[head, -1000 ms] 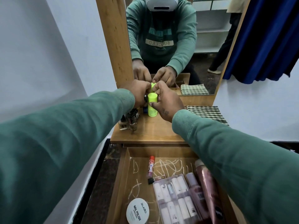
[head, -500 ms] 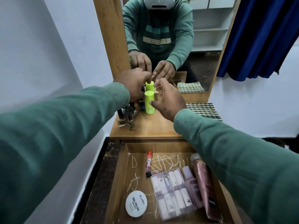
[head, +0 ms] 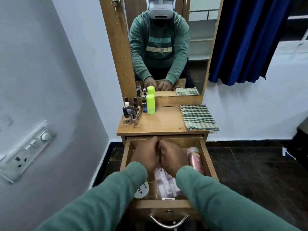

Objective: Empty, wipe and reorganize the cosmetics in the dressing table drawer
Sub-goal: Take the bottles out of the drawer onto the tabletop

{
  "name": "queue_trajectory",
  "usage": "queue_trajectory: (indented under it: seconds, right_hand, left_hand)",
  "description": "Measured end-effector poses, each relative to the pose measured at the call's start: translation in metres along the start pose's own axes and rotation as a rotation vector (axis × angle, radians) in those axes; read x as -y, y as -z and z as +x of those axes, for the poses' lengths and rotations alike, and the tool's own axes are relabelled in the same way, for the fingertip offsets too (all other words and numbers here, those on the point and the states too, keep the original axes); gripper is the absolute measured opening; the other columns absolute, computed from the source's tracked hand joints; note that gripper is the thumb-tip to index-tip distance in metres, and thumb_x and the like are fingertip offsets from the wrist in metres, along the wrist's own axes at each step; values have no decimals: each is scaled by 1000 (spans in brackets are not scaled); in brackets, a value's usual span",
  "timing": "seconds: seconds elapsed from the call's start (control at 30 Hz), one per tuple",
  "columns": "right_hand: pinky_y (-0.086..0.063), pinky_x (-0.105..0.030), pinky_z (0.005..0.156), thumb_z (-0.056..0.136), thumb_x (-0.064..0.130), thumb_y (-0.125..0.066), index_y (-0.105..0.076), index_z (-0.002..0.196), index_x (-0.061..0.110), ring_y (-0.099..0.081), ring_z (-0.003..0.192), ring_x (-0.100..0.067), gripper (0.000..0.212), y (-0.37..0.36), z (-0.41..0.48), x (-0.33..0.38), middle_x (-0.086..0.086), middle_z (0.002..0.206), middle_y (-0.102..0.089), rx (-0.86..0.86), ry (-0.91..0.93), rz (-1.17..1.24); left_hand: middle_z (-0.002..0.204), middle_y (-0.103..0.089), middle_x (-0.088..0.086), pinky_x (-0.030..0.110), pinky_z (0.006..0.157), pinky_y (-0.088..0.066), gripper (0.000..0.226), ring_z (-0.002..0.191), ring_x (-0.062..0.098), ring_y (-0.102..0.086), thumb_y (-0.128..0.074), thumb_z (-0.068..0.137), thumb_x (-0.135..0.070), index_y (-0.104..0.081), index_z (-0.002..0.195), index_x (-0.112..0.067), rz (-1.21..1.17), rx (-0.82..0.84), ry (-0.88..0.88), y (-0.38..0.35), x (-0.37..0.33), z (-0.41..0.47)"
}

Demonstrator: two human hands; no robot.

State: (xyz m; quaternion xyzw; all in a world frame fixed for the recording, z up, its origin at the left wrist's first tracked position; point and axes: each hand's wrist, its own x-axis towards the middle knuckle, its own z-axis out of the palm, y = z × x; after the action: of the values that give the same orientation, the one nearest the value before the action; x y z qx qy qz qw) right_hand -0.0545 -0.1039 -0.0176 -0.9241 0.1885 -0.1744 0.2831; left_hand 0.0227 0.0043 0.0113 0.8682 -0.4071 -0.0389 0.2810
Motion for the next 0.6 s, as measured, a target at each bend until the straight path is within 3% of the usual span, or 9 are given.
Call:
queue_trajectory:
  seconds: [0.1, 0.2, 0.4, 0.6]
  right_hand:
    - [-49, -38, 75, 84, 25, -56, -71, 93, 26, -61, 97, -26, 17, -6, -2, -5, 2, 99, -71, 73, 33, -212]
    - [-50, -38, 79, 81, 33, -57, -76, 96, 23, -63, 93, -28, 26, -16, -6, -3, -3, 96, -73, 146, 115, -336]
    - [-48, -38, 82, 70, 38, -52, -75, 88, 19, -60, 93, -29, 35, -28, -4, -8, -4, 90, -70, 203, 117, -355]
    - [-41, -42, 90, 72, 46, -51, -74, 95, 23, -58, 101, -28, 40, -35, -4, -7, -2, 101, -70, 194, 118, -417]
  left_hand:
    - [105, -73, 4, 38, 83, -55, 20, 95, 27, -68, -57, 91, -15, -63, 108, -24, 4, -40, 146, -17, 17, -4]
    - [103, -73, 4, 39, 84, -56, 14, 92, 25, -68, -56, 94, -19, -67, 102, -23, 34, -67, 242, -24, 28, -3]
    - [103, -73, 4, 37, 85, -55, 11, 94, 24, -68, -62, 93, -21, -67, 103, -21, 29, -42, 318, -32, 36, 0]
    - [106, -74, 4, 35, 86, -54, 22, 99, 25, -69, -65, 93, -25, -64, 115, -21, -56, -61, 335, -34, 43, 2]
